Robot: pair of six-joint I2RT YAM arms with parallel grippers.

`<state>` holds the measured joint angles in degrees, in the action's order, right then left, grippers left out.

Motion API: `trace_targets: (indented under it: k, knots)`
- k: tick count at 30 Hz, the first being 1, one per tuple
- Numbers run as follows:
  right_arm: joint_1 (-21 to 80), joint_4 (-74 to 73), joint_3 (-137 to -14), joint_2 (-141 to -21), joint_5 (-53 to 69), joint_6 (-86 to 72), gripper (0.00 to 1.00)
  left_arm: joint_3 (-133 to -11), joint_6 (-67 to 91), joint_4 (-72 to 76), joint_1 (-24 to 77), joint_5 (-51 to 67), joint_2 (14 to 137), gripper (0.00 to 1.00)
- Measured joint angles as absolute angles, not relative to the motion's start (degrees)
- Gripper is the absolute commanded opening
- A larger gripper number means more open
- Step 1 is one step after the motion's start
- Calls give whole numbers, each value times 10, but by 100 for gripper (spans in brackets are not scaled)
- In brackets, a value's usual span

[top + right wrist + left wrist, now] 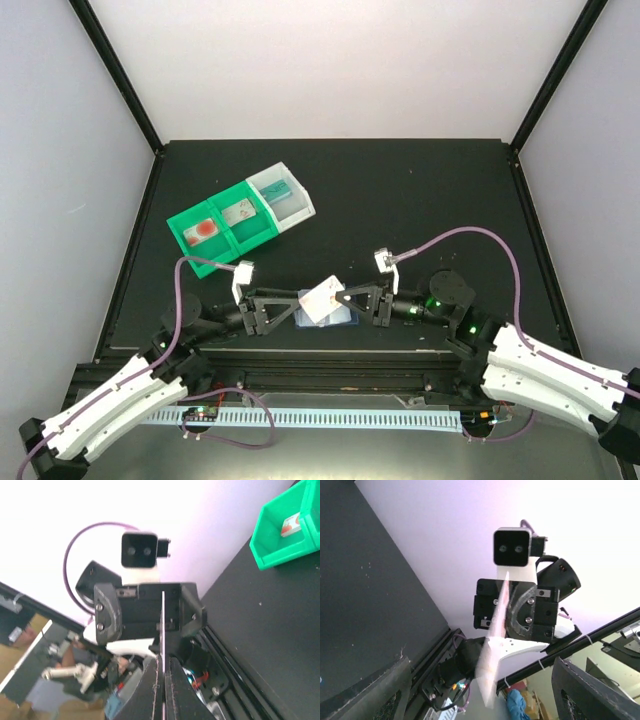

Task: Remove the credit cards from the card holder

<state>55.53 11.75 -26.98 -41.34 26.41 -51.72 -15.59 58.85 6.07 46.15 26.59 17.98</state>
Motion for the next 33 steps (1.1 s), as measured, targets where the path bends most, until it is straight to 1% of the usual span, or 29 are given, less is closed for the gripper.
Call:
trace_targets:
  k: [3,9,15,17,21,24,31,33]
  knots:
    - [555,178,-250,-426,227,-573,1,-138,614,102,462,260,176,73]
    - [555,254,-245,-471,159,-644,1,-121,646,159,462,259,202,70]
    - [555,311,-229,-509,127,-687,1,-115,665,194,463,256,229,62]
    - [555,318,-229,-516,124,-696,1,-113,669,202,463,250,234,58]
    - [555,329,-228,-519,116,-710,1,-112,681,214,463,237,244,45]
    - [555,335,-228,-520,112,-713,1,-112,688,215,463,227,253,41]
    - [555,348,-218,-519,105,-726,1,-112,705,223,463,207,263,40]
    - [555,351,-214,-519,105,-729,1,-112,707,229,463,205,268,38]
